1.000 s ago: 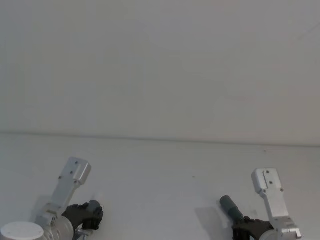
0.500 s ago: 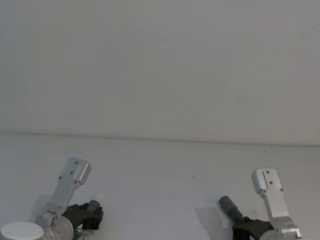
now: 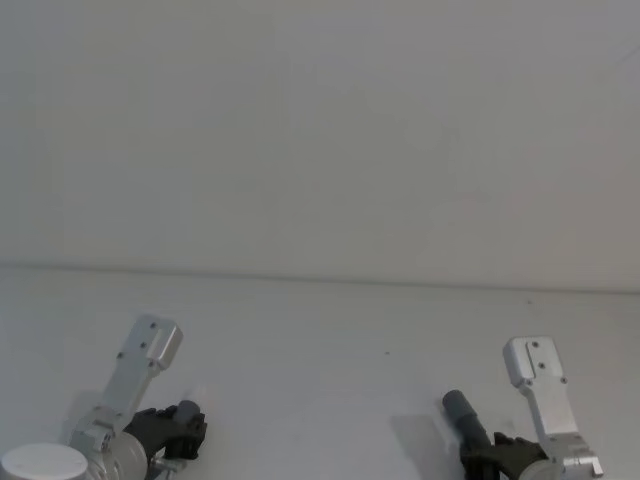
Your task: Use both hands to pick up one end of the pipe from the table, align the ends, and insert them.
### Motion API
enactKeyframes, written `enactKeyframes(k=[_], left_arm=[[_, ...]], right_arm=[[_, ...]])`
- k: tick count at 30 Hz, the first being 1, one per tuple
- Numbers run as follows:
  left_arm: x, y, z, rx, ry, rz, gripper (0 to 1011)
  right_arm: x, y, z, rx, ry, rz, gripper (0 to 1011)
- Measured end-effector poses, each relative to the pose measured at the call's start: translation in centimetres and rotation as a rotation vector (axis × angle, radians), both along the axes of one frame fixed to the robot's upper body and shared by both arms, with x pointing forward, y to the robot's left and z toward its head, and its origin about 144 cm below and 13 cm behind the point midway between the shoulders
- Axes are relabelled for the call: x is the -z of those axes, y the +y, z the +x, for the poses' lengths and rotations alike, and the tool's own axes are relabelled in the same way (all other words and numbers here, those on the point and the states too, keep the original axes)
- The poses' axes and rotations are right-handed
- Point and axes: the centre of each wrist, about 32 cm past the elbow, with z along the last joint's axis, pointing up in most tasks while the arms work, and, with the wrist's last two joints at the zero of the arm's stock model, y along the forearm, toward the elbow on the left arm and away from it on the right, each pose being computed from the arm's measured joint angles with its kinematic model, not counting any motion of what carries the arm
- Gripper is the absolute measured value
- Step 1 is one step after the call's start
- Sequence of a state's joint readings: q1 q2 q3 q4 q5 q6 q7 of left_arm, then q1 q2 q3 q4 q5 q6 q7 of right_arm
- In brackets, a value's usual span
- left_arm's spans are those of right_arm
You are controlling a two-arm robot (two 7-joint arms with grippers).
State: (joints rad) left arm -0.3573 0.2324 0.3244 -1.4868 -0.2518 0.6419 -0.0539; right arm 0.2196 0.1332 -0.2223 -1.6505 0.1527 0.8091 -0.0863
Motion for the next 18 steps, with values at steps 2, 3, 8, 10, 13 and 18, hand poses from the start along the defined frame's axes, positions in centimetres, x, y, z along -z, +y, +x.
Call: enactKeyframes(k=[2, 3, 8, 10, 13, 18], left_arm=[[0.00, 0.00, 0.00, 0.000, 0.000, 0.000, 340], [0.00, 0.00, 0.00, 0.000, 0.000, 0.000, 340], [0.00, 0.00, 0.00, 0.000, 0.000, 0.000, 339], [0.00, 0.00, 0.00, 0.000, 0.000, 0.000, 340], [0.00, 0.00, 0.00, 0.000, 0.000, 0.000, 339], [0.00, 0.00, 0.00, 0.000, 0.000, 0.000, 340]], right_arm=[[0.00, 0.00, 0.00, 0.000, 0.000, 0.000, 417], [0.00, 0.00, 0.00, 0.000, 0.000, 0.000, 459], [0.00, 0.00, 0.00, 0.000, 0.000, 0.000, 603], [0.00, 0.00, 0.00, 0.000, 0.000, 0.000, 660], [0.00, 0.00, 0.00, 0.000, 0.000, 0.000, 786], [0.00, -0.01, 0.00, 0.000, 0.000, 0.000, 896]])
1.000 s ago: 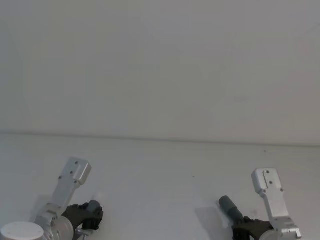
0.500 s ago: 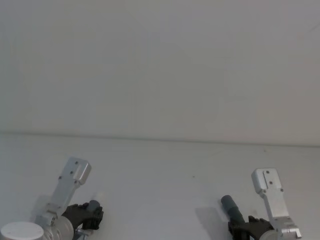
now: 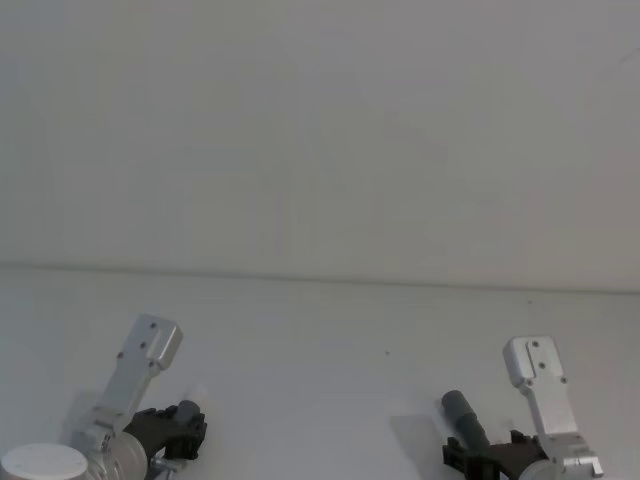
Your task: Use both hands to pick up one end of the pipe from the table, align the ends, and insert them.
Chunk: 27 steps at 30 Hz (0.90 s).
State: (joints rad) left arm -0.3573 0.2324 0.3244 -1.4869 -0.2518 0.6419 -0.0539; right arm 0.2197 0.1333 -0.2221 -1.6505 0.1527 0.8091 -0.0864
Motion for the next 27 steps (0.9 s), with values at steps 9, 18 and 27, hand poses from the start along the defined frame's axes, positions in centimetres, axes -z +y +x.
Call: enactKeyframes(k=[9, 18, 27], left_arm=[[0.00, 0.00, 0.00, 0.000, 0.000, 0.000, 340], [0.00, 0.00, 0.00, 0.000, 0.000, 0.000, 340], [0.00, 0.00, 0.00, 0.000, 0.000, 0.000, 340]], right_arm=[[-0.18, 0.13, 0.13, 0.005, 0.019, 0.003, 1004], [-0.61, 0.54, 0.47, 0.022, 0.069, 0.016, 1004], [-0.88, 0.89, 0.69, 0.032, 0.100, 0.028, 969]])
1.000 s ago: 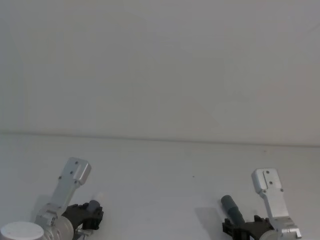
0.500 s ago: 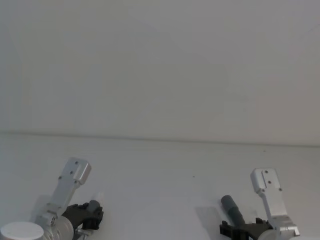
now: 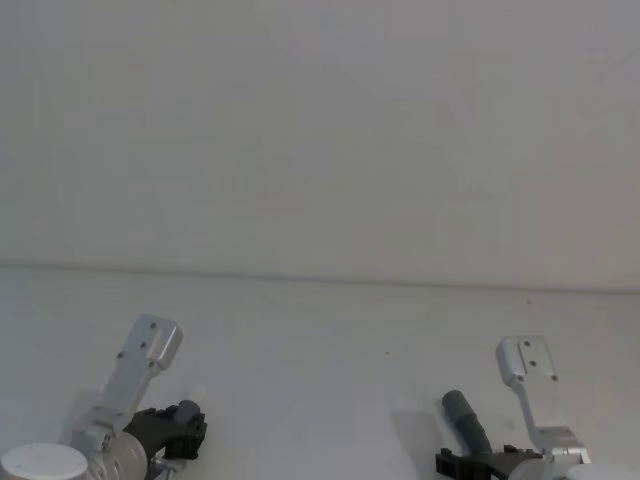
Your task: Use both hands to pick up one end of the pipe from the table, align the ends, and insert them.
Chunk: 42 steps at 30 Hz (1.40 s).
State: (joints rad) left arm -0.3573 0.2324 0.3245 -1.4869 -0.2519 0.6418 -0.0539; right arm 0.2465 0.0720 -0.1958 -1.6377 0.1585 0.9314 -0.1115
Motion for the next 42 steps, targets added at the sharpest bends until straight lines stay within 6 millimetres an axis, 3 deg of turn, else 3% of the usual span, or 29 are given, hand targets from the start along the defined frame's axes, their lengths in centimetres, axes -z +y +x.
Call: enactKeyframes(k=[11, 14, 23, 30, 42], left_arm=[[0.0, 0.0, 0.0, 0.000, 0.000, 0.000, 340], [0.0, 0.0, 0.0, 0.000, 0.000, 0.000, 340], [0.0, 0.0, 0.0, 0.000, 0.000, 0.000, 340], [-0.1, 0.2, 0.0, 0.010, -0.003, 0.011, 340], [-0.9, 1.0, 0.4, 0.119, -0.059, 0.079, 339]], right_arm=[[-0.2, 0.2, 0.1, 0.007, 0.016, 0.008, 683], [-0.2, 0.2, 0.2, 0.008, 0.019, 0.009, 547], [-0.2, 0.3, 0.2, 0.009, 0.025, 0.010, 277], [-0.2, 0.3, 0.2, 0.010, 0.028, 0.011, 226], [-0.1, -0.5, -0.6, -0.061, -0.033, 0.031, 225]])
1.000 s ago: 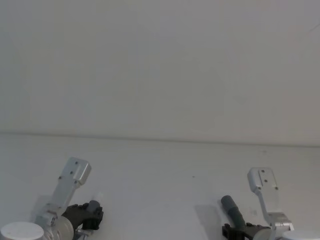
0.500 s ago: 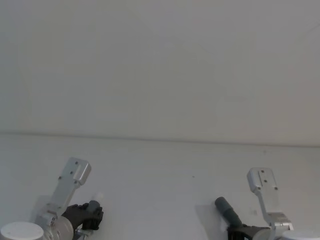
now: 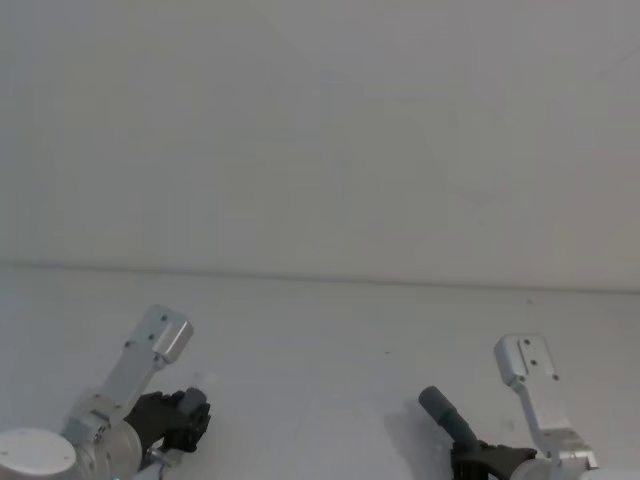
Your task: Use both hands to pick up one end of the pipe from the table, align the ends, and insert them.
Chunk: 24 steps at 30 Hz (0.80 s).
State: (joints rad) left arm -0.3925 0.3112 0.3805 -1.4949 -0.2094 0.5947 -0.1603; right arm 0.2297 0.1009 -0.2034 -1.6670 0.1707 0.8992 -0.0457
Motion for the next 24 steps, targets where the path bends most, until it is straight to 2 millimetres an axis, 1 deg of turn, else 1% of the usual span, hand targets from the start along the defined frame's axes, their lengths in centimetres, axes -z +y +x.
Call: enactKeyframes(k=[12, 24], left_arm=[[-1.3, 1.4, 0.5, 0.150, -0.069, 0.061, 340], [-3.0, 3.2, 1.1, 0.338, -0.142, 0.090, 340]], right_arm=[[0.4, -2.0, -1.4, -0.134, -0.115, 0.039, 216], [0.9, -4.4, -2.5, -0.317, -0.240, 0.088, 216]])
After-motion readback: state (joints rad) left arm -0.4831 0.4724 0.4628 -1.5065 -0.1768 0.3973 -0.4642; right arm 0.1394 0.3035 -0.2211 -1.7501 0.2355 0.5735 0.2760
